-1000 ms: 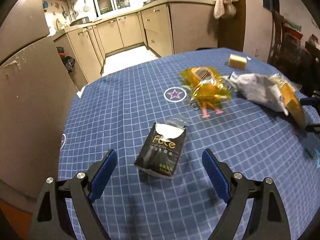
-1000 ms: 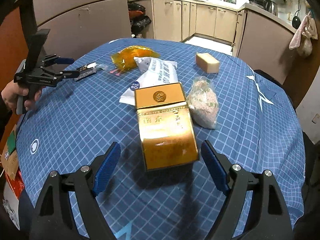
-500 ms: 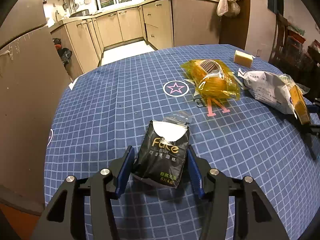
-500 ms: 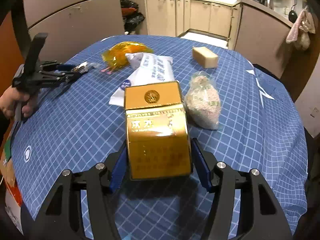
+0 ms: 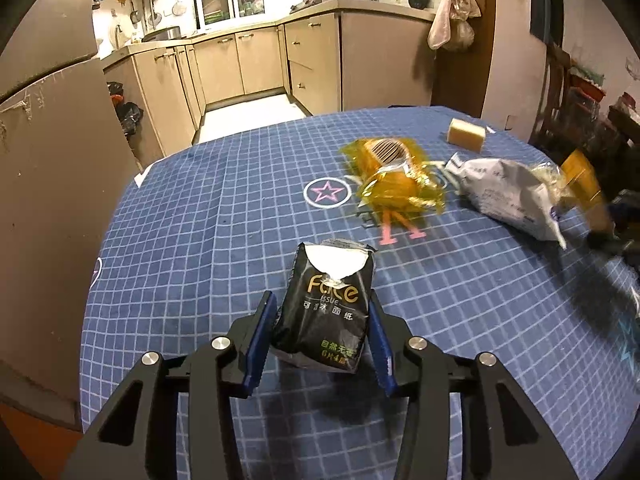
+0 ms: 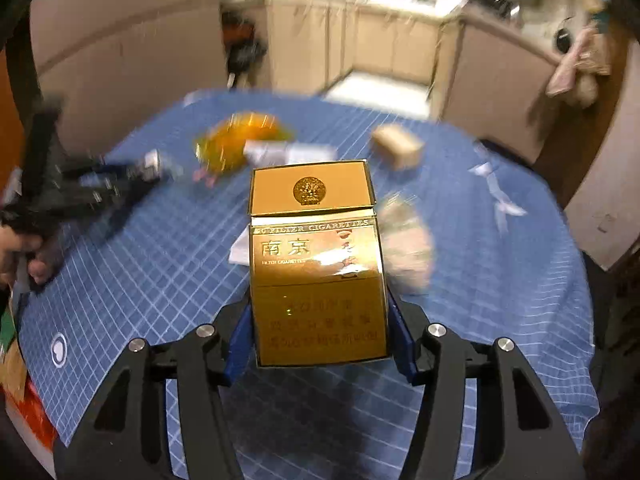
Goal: Collect trash
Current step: 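Carry the cigarette box and tissue pack over the white bucket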
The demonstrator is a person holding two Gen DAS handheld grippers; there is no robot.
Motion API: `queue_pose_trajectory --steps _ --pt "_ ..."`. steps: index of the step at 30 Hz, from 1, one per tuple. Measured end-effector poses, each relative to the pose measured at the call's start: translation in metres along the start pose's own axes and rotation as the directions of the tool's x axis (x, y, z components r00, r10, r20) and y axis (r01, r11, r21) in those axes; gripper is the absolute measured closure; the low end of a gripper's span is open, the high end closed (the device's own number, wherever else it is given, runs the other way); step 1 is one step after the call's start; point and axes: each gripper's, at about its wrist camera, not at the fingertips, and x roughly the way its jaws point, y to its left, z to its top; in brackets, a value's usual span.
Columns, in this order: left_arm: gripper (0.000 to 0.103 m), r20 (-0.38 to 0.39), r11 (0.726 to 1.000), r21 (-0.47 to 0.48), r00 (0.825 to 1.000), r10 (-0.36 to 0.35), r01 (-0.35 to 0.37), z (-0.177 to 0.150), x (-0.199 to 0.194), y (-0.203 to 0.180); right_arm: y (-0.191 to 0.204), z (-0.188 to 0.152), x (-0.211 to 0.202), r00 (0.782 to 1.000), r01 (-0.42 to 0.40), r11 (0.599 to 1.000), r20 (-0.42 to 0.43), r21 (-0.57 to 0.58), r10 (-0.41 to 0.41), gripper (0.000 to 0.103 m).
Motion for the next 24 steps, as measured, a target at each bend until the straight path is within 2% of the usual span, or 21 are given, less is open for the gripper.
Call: queue_pose_trajectory --steps 1,3,6,11,15,21,24 --pt "0.058 0.006 1.0 -0.004 1.0 -0.001 0.001 0.001 -0.003 -0.001 0.002 0.0 0.004 1.0 0.005 1.0 -0.012 -0.006 -0.005 0.049" --pt "0.058 0.026 1.0 -0.009 1.0 -0.005 0.005 0.002 -0.012 -0.004 0.002 -0.003 -0.005 1.0 -0.005 1.0 0.017 0.015 0.005 0.049" --pt "0.058 0.08 1.0 -0.008 0.997 -0.02 0.02 0.004 -0.034 -0.015 -0.007 -0.022 -0.047 0.994 0.0 0.998 0.105 0.065 -0.006 0.049" --pt "0.06 0.159 0.998 0.016 0.986 -0.054 0.052 -0.008 -0.069 -0.057 -0.032 -0.072 -0.112 0.979 0.046 0.987 0.187 0.157 -0.076 0.049" --pt "0.061 0.216 0.998 0.033 0.974 -0.062 0.056 -0.018 -0.1 -0.108 -0.053 -0.118 -0.157 0.965 0.105 0.964 0.208 0.246 -0.158 0.049" --pt "0.061 0.292 0.991 0.043 0.947 -0.132 0.125 -0.029 -0.148 -0.194 -0.069 -0.188 -0.209 0.934 0.208 0.913 0.206 0.352 -0.292 0.049" --pt "0.061 0.318 0.984 0.058 0.931 -0.181 0.171 -0.037 -0.171 -0.252 -0.078 -0.217 -0.228 0.916 0.245 0.884 0.202 0.399 -0.345 0.049"
